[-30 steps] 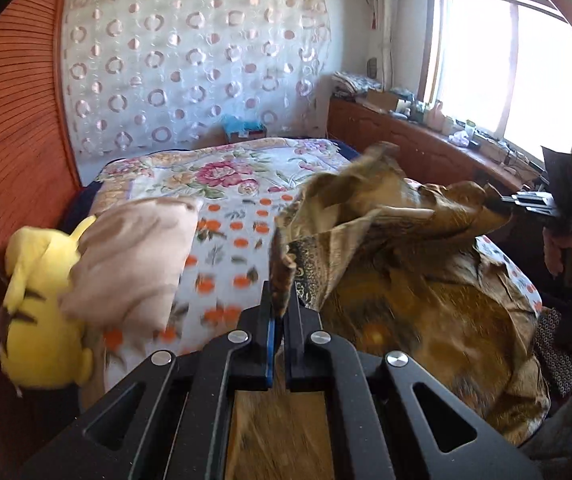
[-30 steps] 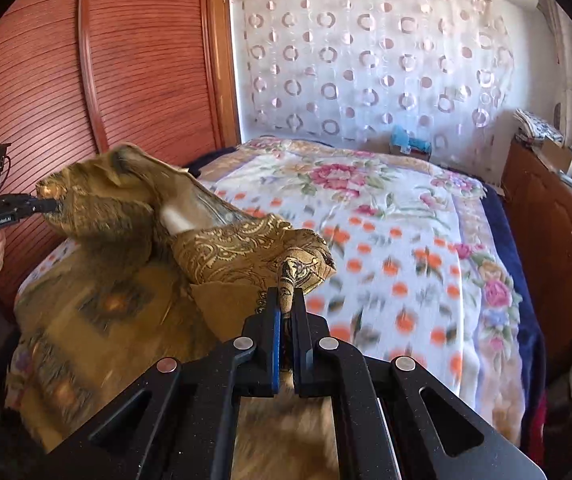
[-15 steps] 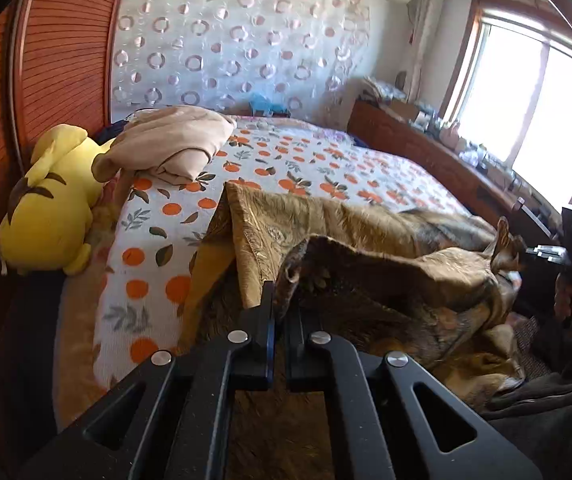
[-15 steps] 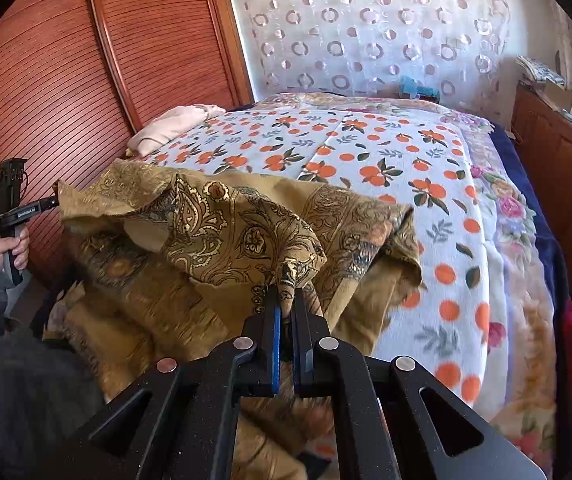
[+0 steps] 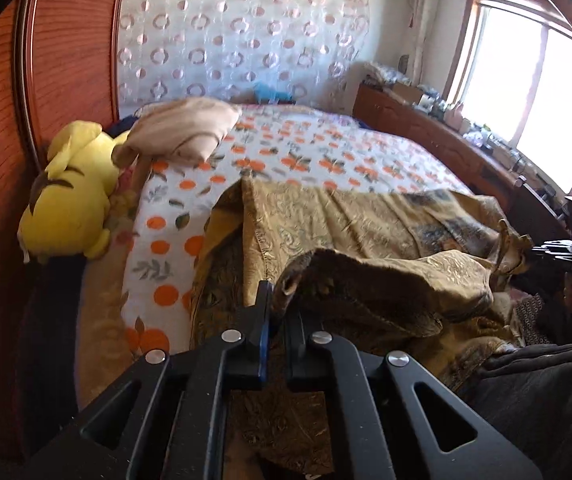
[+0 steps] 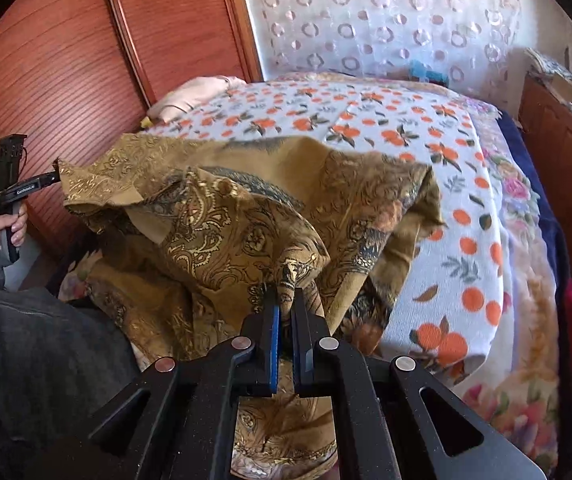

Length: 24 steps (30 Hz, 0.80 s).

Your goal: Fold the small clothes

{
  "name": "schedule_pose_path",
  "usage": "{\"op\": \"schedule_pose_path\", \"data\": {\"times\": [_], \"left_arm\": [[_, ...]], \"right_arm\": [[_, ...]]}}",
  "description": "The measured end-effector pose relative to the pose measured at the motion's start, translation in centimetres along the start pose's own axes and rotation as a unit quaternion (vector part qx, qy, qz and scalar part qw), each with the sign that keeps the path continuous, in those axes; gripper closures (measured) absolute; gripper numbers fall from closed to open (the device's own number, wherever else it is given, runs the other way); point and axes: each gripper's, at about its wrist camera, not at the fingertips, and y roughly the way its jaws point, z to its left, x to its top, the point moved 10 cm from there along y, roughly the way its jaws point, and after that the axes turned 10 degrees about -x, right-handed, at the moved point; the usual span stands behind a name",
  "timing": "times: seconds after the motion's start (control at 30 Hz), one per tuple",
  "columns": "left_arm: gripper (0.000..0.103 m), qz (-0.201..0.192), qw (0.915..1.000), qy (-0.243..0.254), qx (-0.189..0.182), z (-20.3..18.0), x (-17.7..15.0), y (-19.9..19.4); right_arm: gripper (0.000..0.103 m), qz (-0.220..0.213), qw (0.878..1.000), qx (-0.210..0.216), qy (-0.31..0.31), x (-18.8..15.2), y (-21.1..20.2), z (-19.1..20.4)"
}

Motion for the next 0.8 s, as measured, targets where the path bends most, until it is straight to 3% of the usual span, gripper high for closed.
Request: {"op": "schedule_pose_path", "data": {"times": [0.1, 0.23, 0.3, 0.33, 0.37, 0.4, 0.43, 0.6, 0.8], "left_arm": [[0.08, -0.004, 0.9999, 0.003, 0.011, 0.0, -0.1, -0.4], [0.078, -0.012, 0.999, 0.016, 0.04, 0.4, 0.5, -1.1], [0.056, -0.011, 0.9986, 0.017, 0.049, 0.6, 0.7, -1.3], [0.054, -0.013, 0.9985, 0.015, 0.052, 0.7, 0.8, -1.4], [0.044, -0.015, 0.9983, 0.012, 0.055, 1.0, 0.8, -1.5], [0.028, -0.018, 0.9981, 0.01, 0.058, 1.2, 0.9, -1.6], [0.023, -0.024, 0.9976, 0.006, 0.065, 1.4, 1.1, -1.7], [0.02, -0.037, 0.9967, -0.025, 0.068, 2.5, 1.6, -1.8], [0.02, -0.032, 0.9971, -0.019, 0.066, 2.1, 1.8, -1.3]], "right_arm": [[0.099, -0.002, 1.0, -0.002, 0.004, 0.2, -0.4, -0.2], [0.086, -0.011, 1.0, -0.018, 0.005, 0.9, -1.7, -0.7], [0.083, -0.017, 1.0, -0.026, 0.006, 1.1, -2.2, -0.9], [0.082, -0.023, 0.999, -0.027, 0.006, 1.2, -2.6, -1.0], [0.081, -0.029, 0.999, -0.029, 0.008, 1.4, -2.9, -1.1], [0.076, -0.034, 0.999, -0.033, 0.012, 1.7, -3.1, -1.3], [0.07, -0.038, 0.999, -0.036, 0.015, 1.8, -3.3, -1.5], [0.053, -0.049, 0.997, -0.053, 0.034, 2.5, -2.5, -2.4], [0.052, -0.057, 0.994, -0.073, 0.052, 3.7, -0.9, -2.8]]}}
